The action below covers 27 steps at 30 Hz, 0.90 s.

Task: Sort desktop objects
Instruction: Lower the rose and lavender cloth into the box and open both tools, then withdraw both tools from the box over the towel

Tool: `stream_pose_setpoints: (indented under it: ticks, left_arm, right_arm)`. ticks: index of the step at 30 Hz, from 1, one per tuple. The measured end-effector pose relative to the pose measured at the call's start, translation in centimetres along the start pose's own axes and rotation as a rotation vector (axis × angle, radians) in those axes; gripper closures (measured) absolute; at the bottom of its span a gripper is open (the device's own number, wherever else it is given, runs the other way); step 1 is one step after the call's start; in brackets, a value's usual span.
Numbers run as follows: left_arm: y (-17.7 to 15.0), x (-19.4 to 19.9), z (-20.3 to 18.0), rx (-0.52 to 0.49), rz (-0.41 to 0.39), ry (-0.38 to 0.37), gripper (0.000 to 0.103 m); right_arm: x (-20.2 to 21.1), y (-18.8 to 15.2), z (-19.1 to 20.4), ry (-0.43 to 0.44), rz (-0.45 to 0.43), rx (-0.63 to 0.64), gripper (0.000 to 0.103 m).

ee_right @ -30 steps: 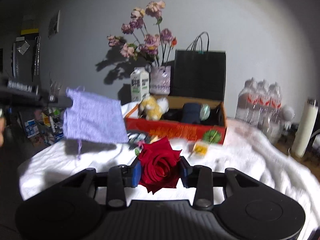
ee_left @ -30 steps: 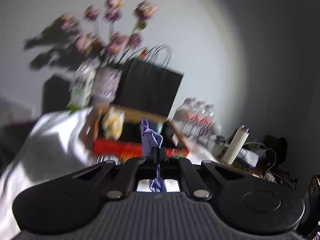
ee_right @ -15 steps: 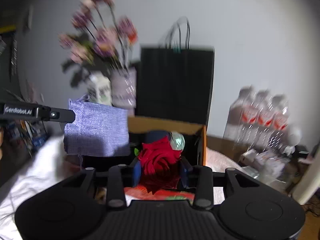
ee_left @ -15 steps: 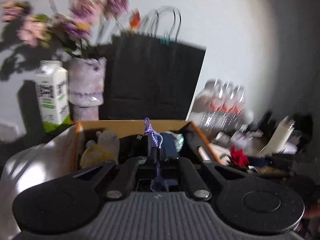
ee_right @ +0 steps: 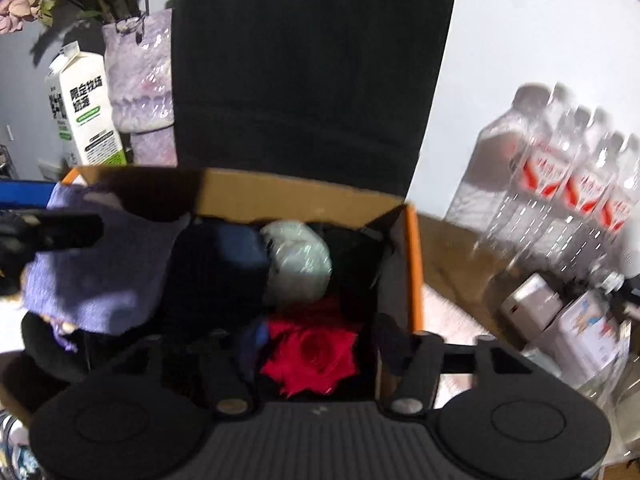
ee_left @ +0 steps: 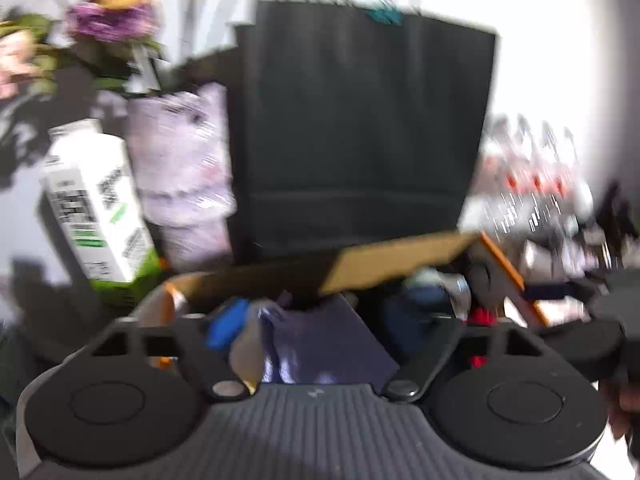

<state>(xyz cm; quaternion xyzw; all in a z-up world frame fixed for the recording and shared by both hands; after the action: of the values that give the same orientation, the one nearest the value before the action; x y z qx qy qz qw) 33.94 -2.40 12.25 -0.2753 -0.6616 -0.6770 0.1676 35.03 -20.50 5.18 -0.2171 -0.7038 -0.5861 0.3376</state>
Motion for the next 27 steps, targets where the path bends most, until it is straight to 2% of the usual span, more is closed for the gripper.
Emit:
stream_pose_setpoints:
  ticks: [1, 3, 6, 8, 12, 16, 18, 23, 27]
  left_arm:
    - [0.2, 0.8, 0.3, 0.022, -0.015, 0.004, 0.015]
    - [0.6, 2.1, 0.9, 0.054, -0.026, 0.035, 0.001]
    - [-0.5, 3.9, 1.8, 0.098, 0.012, 0.159, 0.0]
    - [-2.0, 5.3, 2.1, 0.09, 0.036, 0.179, 0.0]
    - [-6.2, 9.0, 1.9, 0.053, 0.013, 0.178, 0.0]
    - [-10.6, 12.3, 0.5, 0.003, 0.039, 0.186, 0.0]
    - [-12.4, 14.9, -0.4, -0.016, 0.043, 0.158, 0.0]
    - [-16.7, 22.2, -1.8, 0.03, -0.007, 0.062, 0.0]
    - [-20.3, 26.4, -2.3, 0.083, -0.047, 0.057, 0.0]
  right_arm:
    - [0.6, 0.2, 0.0, -0.006, -0.021, 0.0, 0.027]
    - [2.2, 0.5, -0.1, -0.007, -0.057, -0.009, 0.023]
    - [5.0, 0.4, -0.1, 0.008, -0.099, -0.02, 0.019]
    - [6.9, -0.5, 0.0, 0.008, -0.118, -0.034, 0.018]
    - [10.9, -4.1, 0.5, 0.021, -0.176, -0.101, 0.01]
    - [13.5, -9.1, 1.4, 0.069, -0.186, -0.132, 0.009]
    - [14.6, -11.7, 2.0, 0.074, -0.188, -0.125, 0.009]
    - [18.2, -17.6, 3.9, 0.082, -0.195, -0.072, 0.009]
    - [21.6, -22.1, 5.0, 0.111, -0.226, -0.041, 0.005]
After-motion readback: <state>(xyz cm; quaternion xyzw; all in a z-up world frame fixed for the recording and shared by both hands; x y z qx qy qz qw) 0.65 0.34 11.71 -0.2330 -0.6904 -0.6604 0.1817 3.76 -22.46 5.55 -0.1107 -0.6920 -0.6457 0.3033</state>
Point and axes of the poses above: each gripper's, at about its wrist camera, not at the fingertips, and x roughly against the way its jaws point, z to its left, y to its top, the point moved 4 cm from there along -x, roughly the way its jaws point
